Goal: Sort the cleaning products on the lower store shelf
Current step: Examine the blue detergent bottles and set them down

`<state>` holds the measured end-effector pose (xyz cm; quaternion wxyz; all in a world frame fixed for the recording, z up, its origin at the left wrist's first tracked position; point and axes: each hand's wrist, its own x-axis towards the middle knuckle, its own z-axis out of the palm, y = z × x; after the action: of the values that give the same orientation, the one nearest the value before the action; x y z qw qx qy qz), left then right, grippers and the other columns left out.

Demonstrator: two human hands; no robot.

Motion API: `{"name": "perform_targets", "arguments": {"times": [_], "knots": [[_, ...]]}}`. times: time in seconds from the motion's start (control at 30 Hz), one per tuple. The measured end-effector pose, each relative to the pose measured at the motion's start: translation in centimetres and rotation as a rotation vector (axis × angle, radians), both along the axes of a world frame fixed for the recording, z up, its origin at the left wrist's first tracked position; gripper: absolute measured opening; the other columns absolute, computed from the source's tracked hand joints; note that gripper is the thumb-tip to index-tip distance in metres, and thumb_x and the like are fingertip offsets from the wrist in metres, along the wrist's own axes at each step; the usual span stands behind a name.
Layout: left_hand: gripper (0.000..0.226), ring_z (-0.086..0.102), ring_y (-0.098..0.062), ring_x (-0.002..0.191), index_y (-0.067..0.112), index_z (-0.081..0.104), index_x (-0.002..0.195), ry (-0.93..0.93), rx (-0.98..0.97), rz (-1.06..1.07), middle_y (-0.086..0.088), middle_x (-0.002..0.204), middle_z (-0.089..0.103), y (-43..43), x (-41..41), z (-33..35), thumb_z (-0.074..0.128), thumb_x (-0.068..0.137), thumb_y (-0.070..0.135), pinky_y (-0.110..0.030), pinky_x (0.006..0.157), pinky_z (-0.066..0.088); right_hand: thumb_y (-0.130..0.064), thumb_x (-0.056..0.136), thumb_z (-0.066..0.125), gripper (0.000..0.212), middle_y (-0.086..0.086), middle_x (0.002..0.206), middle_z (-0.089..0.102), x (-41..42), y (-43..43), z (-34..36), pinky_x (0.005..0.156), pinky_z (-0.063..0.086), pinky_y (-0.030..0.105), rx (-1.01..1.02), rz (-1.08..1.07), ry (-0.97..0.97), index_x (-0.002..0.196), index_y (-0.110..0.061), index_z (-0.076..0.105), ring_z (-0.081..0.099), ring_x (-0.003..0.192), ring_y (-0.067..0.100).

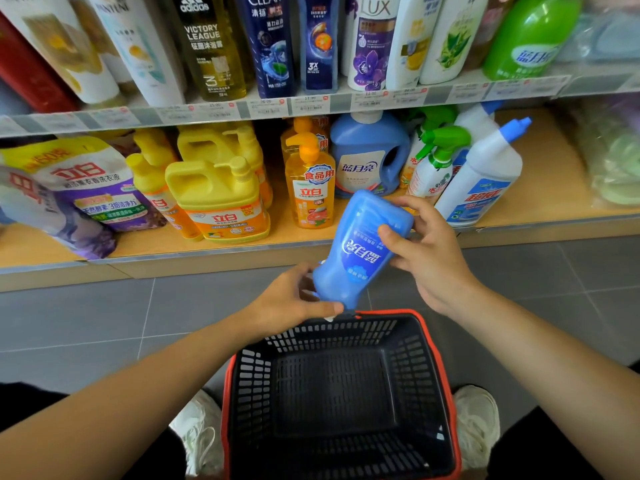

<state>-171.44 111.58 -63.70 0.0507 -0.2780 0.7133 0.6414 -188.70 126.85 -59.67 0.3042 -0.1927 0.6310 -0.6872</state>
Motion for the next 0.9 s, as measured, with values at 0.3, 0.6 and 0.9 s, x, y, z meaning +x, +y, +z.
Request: {"name": "perform_targets", "arguments": {"times": [0.3, 0.6, 0.9], "knots": [[0.046, 0.067, -0.009, 0.075, 0.021, 0.065, 0.104, 0.289, 0.086, 0.400, 0.004, 0.098, 0.072, -3.1, -0.3, 1.3, 0.087, 0.064, 0.017, -0.022, 0.055, 0.051, -0.014, 0.096, 0.066, 0.031, 0.009, 0.111, 0.073, -2.3, -2.7, -1.3, 0.082, 0.061, 0.046, 0.156, 0.033, -0.198, 0.126, -0.018, 0.058, 0.073, 0.101, 0.025], [0.054, 0.070, -0.012, 0.075, 0.030, 0.077, 0.107, 0.269, -0.275, 0.481, 0.005, 0.092, 0.076, -8.7, -0.8, 2.6, 0.088, 0.055, 0.042, -0.032, 0.059, 0.060, -0.017, 0.094, 0.070, 0.028, 0.007, 0.114, 0.071, -5.7, -5.6, -4.9, 0.087, 0.058, 0.036, 0.537, 0.090, 0.161, 0.122, -0.012, 0.068, 0.068, 0.108, 0.026], [0.055, 0.069, -0.021, 0.094, 0.029, 0.076, 0.111, 0.006, -0.722, 0.212, 0.004, 0.105, 0.075, -8.9, -1.4, -4.0, 0.092, 0.059, 0.037, -0.035, 0.077, 0.054, -0.017, 0.094, 0.070, 0.072, 0.009, 0.158, 0.039, -14.0, -10.6, -7.7, 0.112, 0.032, 0.031, 0.572, -0.007, 0.301, 0.155, -0.008, 0.031, 0.038, 0.144, 0.023]]}}
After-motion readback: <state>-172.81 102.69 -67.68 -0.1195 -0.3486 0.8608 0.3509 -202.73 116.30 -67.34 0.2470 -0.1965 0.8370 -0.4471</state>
